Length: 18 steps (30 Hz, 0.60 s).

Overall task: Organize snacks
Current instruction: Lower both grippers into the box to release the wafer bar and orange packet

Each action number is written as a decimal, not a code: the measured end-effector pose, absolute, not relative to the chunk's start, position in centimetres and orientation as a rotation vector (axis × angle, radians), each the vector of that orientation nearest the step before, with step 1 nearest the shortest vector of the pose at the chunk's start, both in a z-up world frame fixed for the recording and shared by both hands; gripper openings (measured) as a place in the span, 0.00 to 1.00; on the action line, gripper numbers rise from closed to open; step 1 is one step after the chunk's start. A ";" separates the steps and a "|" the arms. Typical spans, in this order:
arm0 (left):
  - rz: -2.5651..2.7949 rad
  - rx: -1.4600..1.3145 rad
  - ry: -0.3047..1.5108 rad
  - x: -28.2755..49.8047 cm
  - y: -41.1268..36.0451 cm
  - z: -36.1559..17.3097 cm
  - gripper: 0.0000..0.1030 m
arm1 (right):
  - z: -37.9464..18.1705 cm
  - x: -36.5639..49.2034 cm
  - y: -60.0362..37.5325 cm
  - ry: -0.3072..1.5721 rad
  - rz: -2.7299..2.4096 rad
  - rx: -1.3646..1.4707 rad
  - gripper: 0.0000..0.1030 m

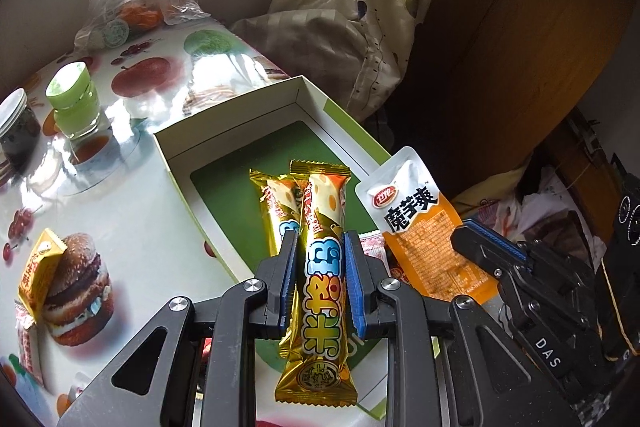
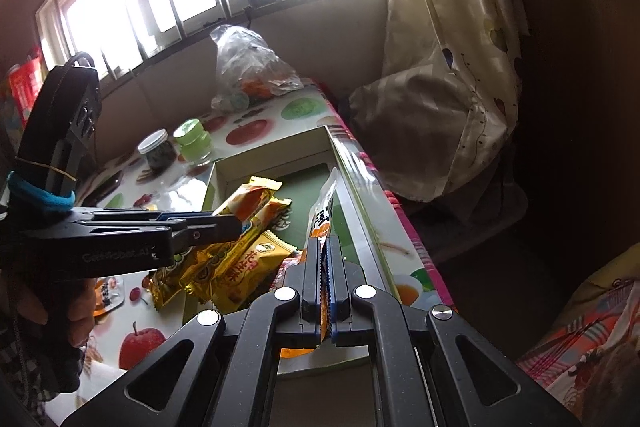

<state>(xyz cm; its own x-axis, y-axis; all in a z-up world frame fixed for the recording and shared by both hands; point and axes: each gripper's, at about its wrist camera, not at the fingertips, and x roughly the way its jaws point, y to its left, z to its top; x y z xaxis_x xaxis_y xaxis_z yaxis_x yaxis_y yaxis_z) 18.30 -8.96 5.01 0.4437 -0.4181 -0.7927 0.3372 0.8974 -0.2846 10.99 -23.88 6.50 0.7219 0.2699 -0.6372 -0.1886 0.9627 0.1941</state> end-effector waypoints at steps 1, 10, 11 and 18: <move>-0.472 -0.089 1.009 18.3 -9.1 4.9 0.23 | 6.4 11.0 -23.9 0.724 0.250 0.114 0.03; -0.469 -0.084 1.029 18.1 -10.2 4.1 0.23 | 5.6 11.2 -23.8 0.748 0.236 0.080 0.03; -0.468 -0.085 1.034 18.1 -10.3 4.0 0.23 | 5.5 11.2 -23.7 0.750 0.238 0.077 0.03; -0.468 -0.077 1.034 17.9 -10.6 3.8 0.23 | 5.8 10.9 -23.2 0.739 0.239 0.049 0.04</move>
